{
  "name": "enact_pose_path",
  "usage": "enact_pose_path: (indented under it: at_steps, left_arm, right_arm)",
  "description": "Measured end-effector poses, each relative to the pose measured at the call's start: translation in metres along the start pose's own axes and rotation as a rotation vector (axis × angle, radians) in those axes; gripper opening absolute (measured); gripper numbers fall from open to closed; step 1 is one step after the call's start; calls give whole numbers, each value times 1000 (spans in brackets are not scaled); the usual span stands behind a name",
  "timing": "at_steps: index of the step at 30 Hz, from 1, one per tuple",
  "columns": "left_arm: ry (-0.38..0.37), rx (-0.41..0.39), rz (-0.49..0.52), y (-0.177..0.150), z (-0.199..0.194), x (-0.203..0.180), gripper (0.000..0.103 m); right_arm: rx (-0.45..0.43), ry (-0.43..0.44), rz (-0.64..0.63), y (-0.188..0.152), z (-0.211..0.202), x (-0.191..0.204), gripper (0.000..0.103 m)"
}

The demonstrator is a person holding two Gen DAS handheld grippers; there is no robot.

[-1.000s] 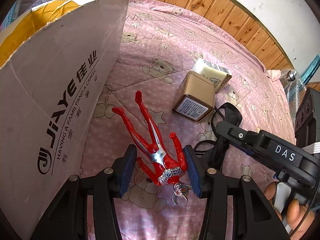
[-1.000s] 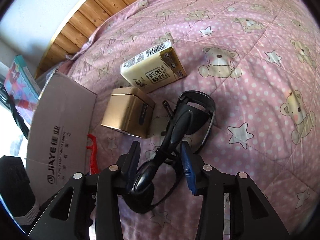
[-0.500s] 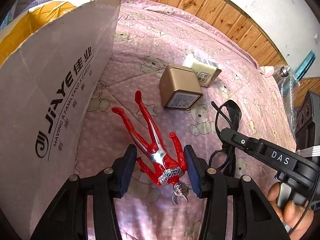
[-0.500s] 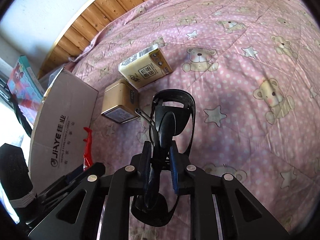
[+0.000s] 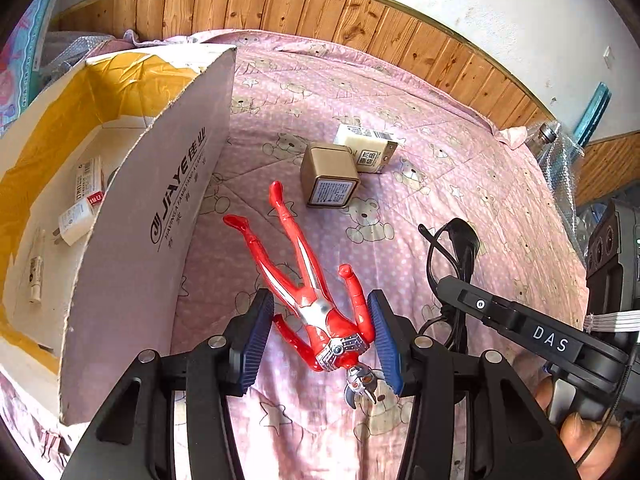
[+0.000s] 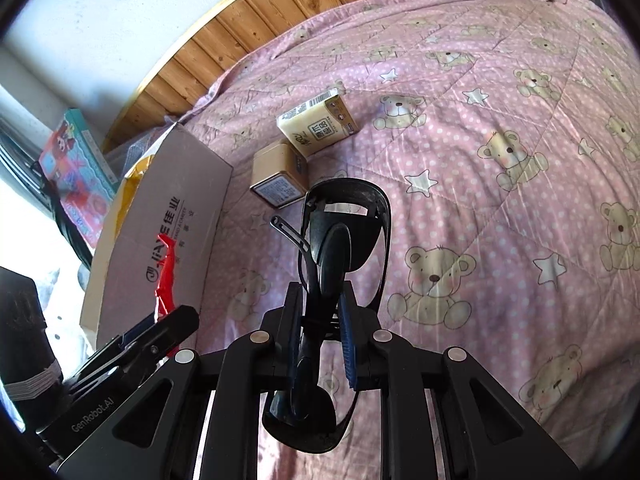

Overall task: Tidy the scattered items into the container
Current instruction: 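Carry the red figure and black glasses with both tools over the cardboard box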

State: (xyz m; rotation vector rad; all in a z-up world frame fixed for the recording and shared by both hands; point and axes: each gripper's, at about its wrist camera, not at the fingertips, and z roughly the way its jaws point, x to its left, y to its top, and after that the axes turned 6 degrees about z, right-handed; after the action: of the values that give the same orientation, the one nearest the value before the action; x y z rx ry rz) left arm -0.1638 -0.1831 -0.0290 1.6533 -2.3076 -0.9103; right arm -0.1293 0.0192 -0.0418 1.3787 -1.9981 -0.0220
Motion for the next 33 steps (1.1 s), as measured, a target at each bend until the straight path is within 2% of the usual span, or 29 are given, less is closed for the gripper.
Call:
enact_pose_path:
  at_steps: [20,33]
  left_arm:
    - [0,-111,22,-22,-69,-3,50]
    - [-8,-151,31,-35,-95,-8,50]
  right_arm:
    - [-39,29,-53,-39,-43,28,18]
    - [-55,35,-86,-58,-59,37,18]
